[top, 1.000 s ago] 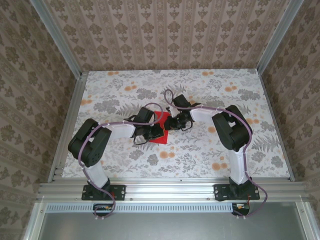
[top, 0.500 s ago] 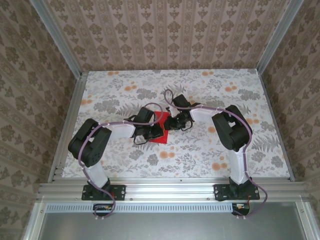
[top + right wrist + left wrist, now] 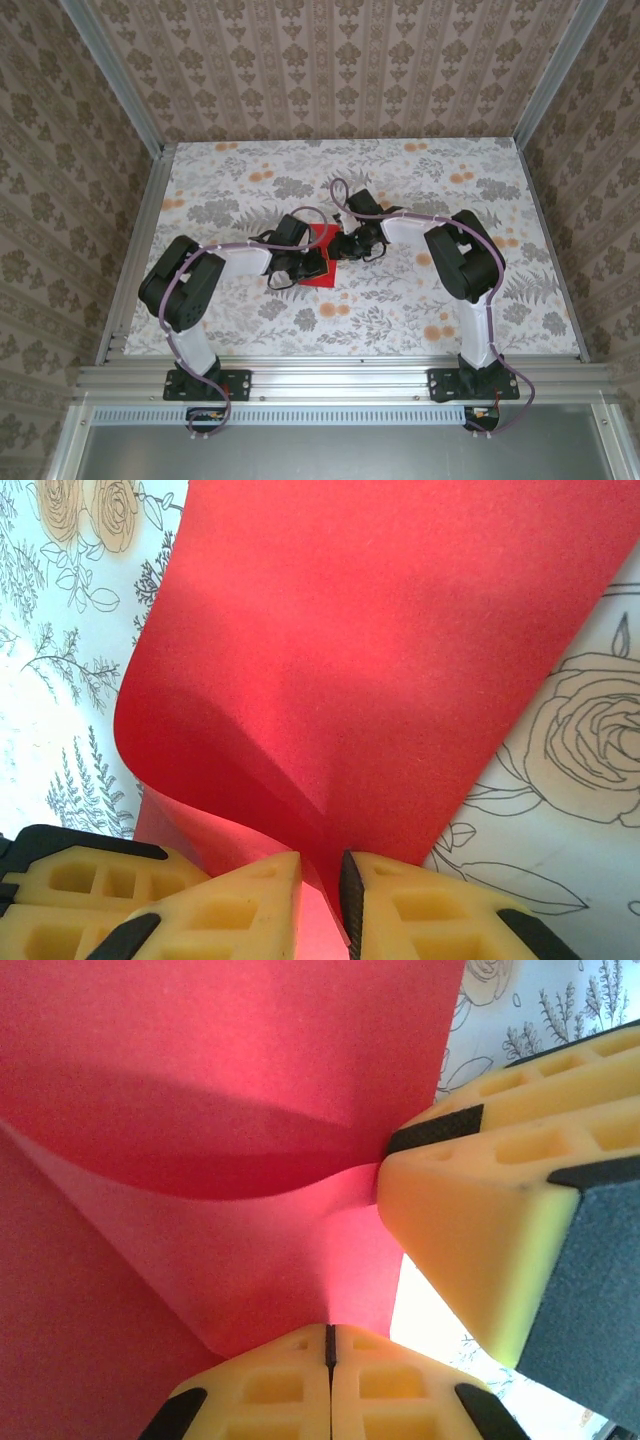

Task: Fold a paper plane with a square sheet of paper (pick it up from the middle)
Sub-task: Fold the triangle a second time at the center of the table.

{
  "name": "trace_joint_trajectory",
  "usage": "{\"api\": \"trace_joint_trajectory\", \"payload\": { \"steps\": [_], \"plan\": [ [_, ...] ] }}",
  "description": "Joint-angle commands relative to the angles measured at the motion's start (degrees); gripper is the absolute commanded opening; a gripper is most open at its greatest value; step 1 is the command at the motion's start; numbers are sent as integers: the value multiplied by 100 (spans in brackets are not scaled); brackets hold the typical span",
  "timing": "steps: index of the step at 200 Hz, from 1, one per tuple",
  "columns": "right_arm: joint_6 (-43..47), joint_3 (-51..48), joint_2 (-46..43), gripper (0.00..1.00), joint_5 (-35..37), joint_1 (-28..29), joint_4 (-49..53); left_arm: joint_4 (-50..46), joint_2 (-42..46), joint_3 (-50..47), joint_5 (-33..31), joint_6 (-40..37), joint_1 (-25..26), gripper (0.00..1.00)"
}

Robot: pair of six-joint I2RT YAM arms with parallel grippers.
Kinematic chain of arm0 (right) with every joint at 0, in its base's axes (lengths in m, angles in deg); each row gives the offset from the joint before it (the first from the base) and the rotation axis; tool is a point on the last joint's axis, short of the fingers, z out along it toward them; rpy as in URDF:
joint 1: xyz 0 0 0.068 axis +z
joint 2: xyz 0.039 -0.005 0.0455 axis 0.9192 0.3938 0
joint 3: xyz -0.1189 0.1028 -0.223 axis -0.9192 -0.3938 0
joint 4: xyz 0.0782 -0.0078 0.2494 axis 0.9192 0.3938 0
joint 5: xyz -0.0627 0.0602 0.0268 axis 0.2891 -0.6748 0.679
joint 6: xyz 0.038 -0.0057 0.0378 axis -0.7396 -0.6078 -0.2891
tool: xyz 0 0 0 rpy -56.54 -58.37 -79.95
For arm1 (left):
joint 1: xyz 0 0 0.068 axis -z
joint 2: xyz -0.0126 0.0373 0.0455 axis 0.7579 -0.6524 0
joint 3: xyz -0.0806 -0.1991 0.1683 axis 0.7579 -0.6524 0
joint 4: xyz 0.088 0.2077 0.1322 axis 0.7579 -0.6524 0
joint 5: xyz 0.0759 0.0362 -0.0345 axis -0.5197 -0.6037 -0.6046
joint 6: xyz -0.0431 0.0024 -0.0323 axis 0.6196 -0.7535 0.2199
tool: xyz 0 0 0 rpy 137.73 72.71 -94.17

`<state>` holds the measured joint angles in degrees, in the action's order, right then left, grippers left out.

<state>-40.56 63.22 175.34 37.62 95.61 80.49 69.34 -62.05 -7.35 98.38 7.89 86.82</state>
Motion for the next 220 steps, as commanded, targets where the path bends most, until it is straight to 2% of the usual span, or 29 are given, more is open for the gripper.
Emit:
{"api": "trace_joint_trajectory", "payload": {
  "steps": [1, 55, 220],
  "plan": [
    [-102, -218, 118, 21, 300, -34, 141, -228, -79, 179, 108, -243, 52, 5],
    [-88, -233, 112, 16, 358, -43, 138, -292, -86, 206, 117, -311, 52, 5],
    [-80, -101, 178, 22, 534, -50, 385, -564, -99, 206, -449, 90, 52, 6]
  ]
}}
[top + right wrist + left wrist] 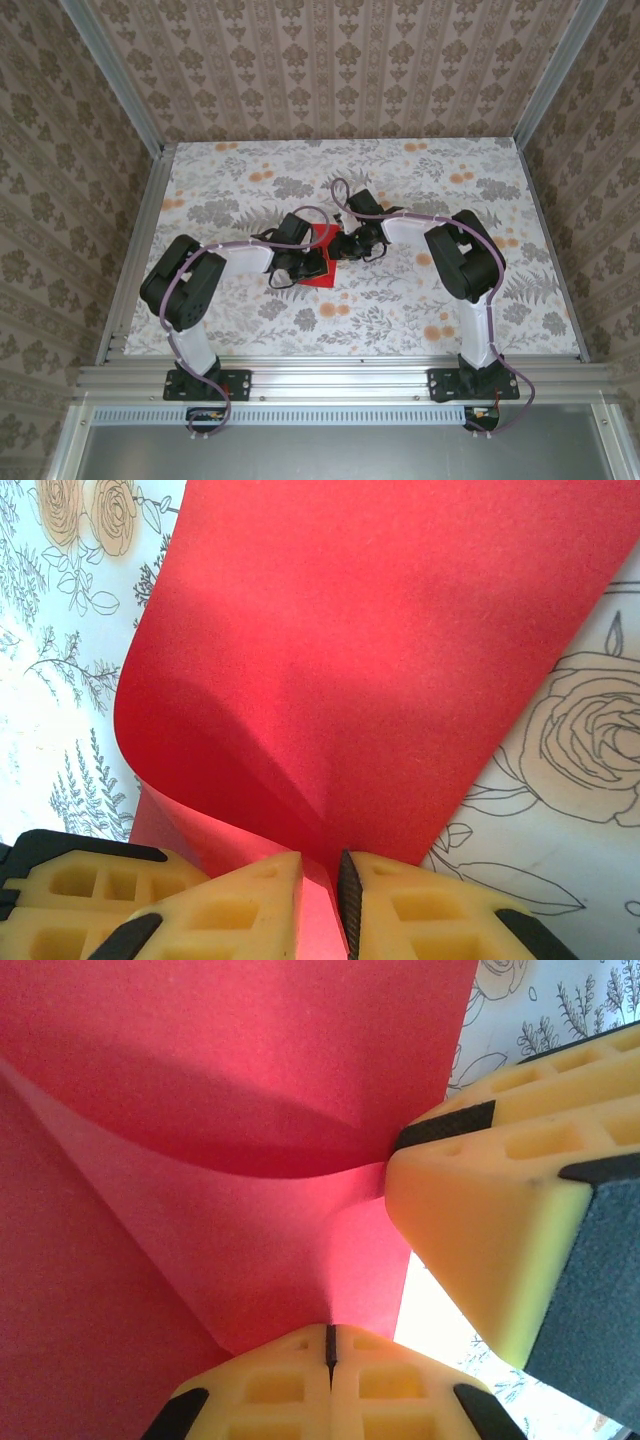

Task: Fold a paper plane with a square sheet of paper (pick it up from the middle)
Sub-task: Fold the triangle a second time at the center of the table.

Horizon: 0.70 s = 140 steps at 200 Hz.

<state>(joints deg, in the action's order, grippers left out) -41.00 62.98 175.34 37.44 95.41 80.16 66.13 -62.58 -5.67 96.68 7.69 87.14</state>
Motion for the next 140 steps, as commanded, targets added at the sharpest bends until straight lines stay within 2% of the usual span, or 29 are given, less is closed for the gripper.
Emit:
{"api": "trace_joint_trajectory", "payload": {
  "steps": [1, 33, 73, 96, 118, 140],
  "plan": [
    [-36, -77, 181, 22, 553, -30, 422, -247, -47, 36, -281, 111, 19, 6],
    [-325, -33, -228, 23, 536, -30, 401, -394, -85, 9, -325, 113, 28, 5],
    [-671, -143, -1044, 25, 983, -47, 352, -551, -101, 10, -399, 86, 37, 4],
    [-690, -203, -1126, 18, 930, 12, 403, -573, -137, 66, -381, 67, 45, 4],
    [-696, -200, -952, 10, 786, 166, 462, -581, -158, 107, -372, 42, 69, 3],
    [-806, -191, -746, 6, 691, 259, 432, -575, -178, 118, -367, 50, 80, 3]
  ]
}}
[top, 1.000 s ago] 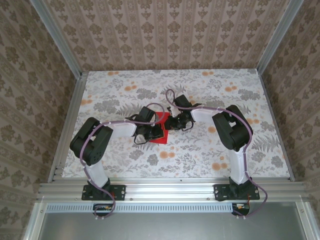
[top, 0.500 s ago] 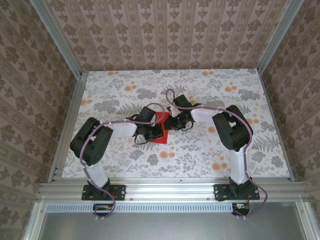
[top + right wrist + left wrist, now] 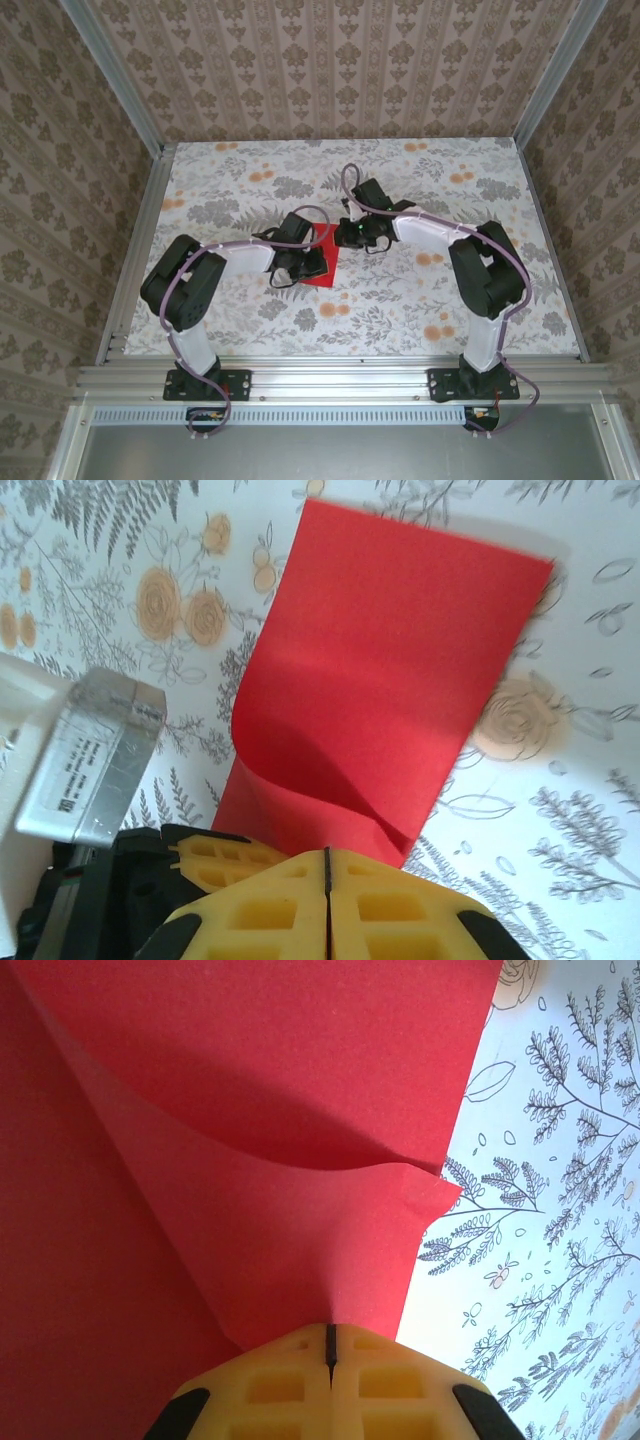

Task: Fold a paper plane with a square sheet of paper (pick it up from the middle)
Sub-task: Fold the triangle a second time at the center of the table.

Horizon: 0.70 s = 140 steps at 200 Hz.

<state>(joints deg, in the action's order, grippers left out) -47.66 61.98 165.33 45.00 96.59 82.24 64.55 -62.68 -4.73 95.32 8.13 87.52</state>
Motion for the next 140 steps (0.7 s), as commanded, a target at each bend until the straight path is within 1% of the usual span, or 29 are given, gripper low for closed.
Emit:
{"api": "trace_joint_trajectory", "payload": {
  "steps": [1, 43, 104, 123, 140],
  "plan": [
    [-145, -86, 268, 6, -72, 146, 217, -414, -168, 22, -234, 7, 43, 3],
    [-213, -14, 598, 5, -174, 195, 207, -402, -196, 54, -206, 7, 46, 3],
    [-309, 99, 1127, 4, 63, 175, 338, -317, -137, 29, -124, 25, 52, 3],
    [-432, 23, 1194, 4, 165, 168, 364, -174, -30, -22, 3, 46, 51, 5],
    [-561, -67, 1179, 4, 204, 173, 351, 32, 134, -79, 181, 70, 49, 9]
  ]
}}
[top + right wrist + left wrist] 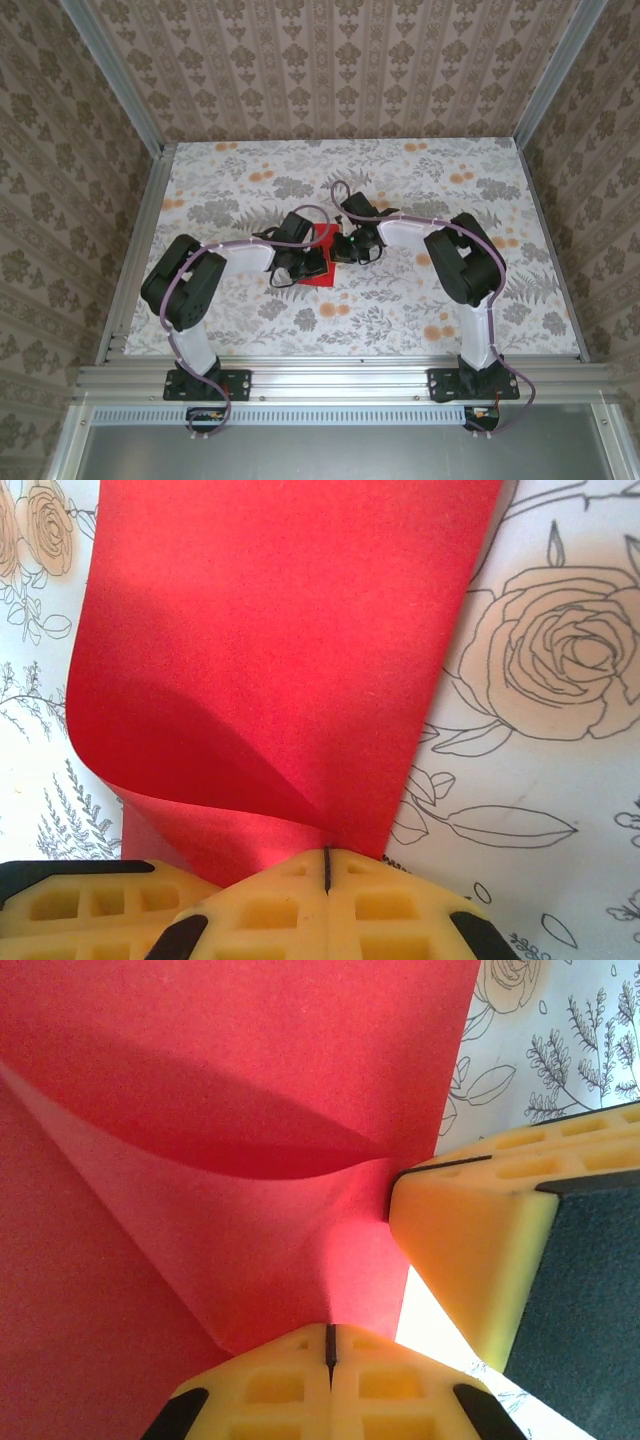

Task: Fold a paper plane with a square sheet of paper (pick it up from the middle)
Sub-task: Fold the triangle a second time at the center of the table.

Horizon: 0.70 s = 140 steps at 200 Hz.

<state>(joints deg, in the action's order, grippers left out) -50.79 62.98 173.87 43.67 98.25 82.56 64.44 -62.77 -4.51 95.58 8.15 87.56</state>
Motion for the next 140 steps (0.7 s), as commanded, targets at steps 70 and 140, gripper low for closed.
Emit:
{"api": "trace_joint_trajectory", "payload": {
  "steps": [70, 140],
  "plan": [
    [-454, -305, 312, 4, 371, 11, 314, 525, 256, -238, 542, 242, 117, 14],
    [-515, -261, 379, 4, 458, 7, 406, 528, 25, -404, 483, 250, 260, 13]
  ]
}}
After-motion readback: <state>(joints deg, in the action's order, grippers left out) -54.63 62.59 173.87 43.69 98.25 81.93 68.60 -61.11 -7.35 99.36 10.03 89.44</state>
